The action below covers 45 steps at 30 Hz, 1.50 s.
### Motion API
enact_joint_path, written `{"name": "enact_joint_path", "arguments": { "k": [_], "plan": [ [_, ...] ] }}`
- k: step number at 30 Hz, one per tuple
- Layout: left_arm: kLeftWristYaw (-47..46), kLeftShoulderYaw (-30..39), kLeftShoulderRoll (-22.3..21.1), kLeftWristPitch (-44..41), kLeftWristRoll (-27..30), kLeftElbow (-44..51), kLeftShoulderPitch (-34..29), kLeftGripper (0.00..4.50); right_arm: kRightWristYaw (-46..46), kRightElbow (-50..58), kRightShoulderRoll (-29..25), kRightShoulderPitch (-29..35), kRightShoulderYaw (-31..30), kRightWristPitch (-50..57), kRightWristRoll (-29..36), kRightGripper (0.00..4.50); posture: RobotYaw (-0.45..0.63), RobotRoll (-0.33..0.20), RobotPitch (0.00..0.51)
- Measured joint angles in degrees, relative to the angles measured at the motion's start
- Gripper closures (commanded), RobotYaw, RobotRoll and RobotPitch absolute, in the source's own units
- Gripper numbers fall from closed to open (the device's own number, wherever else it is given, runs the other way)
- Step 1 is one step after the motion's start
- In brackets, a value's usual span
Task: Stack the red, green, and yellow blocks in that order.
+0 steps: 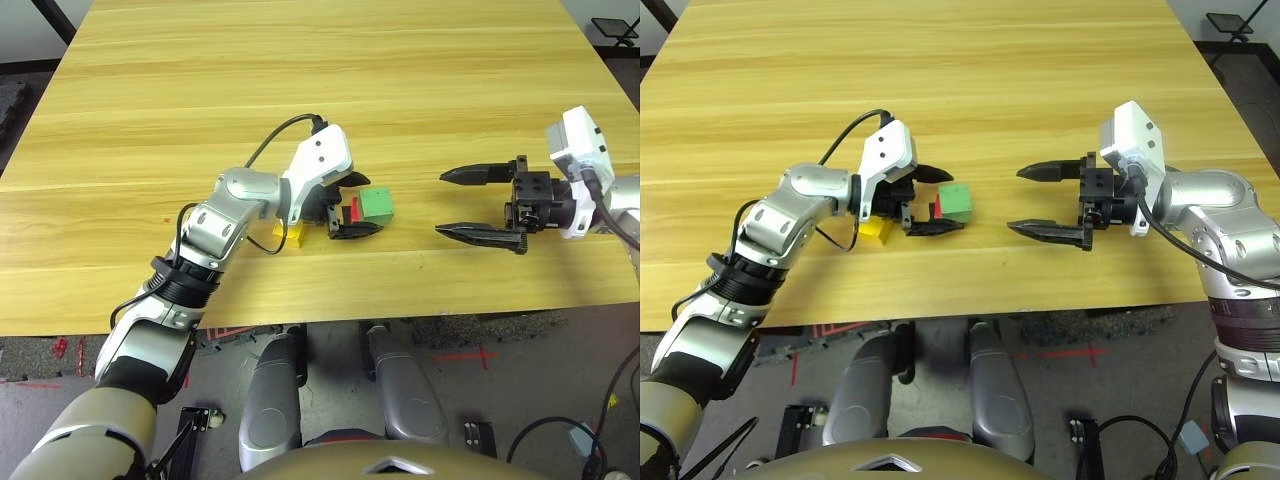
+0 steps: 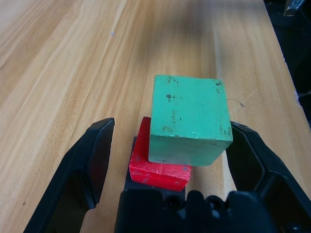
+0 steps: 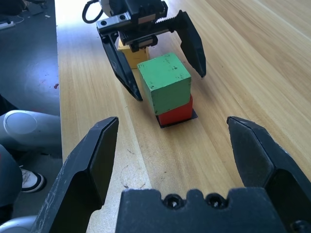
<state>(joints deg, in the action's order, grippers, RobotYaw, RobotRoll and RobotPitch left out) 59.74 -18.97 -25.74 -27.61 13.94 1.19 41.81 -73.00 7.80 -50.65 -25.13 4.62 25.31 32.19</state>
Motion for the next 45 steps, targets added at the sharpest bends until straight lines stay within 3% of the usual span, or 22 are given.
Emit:
{"name": "enact_joint_path", "arguments": {
  "k": [9,14,23,37,45],
  "plan": [
    [2.1,1.6,-4.3,-4.4,2.3,5.9,-0.8,0.04,-0.3,-1.1,0.4,-1.3,-0.3,-0.4,-0.1,0.00,0.25,0.033,0.262],
    [4.0,4.7,-9.6,-5.8,4.0,7.2,-0.8,0.04,-0.7,-1.6,0.5,-1.6,-1.0,-0.5,-0.2,0.00,0.25,0.032,0.263],
    [9.8,8.4,-16.8,1.1,4.1,3.7,-4.0,0.04,-1.1,-1.8,0.5,-1.8,-1.3,-0.6,-0.2,0.00,0.25,0.031,0.266],
    [13.8,10.4,-18.4,18.4,1.9,-0.8,-12.8,0.04,-1.0,-3.3,1.0,-2.6,-1.7,-1.1,-0.9,0.00,0.27,0.021,0.265],
    [13.9,10.0,-17.3,24.2,-0.6,-4.8,-13.5,0.04,-1.1,-3.3,2.0,-3.4,-1.9,-1.3,-1.2,0.00,0.27,0.016,0.267]
  ]
}}
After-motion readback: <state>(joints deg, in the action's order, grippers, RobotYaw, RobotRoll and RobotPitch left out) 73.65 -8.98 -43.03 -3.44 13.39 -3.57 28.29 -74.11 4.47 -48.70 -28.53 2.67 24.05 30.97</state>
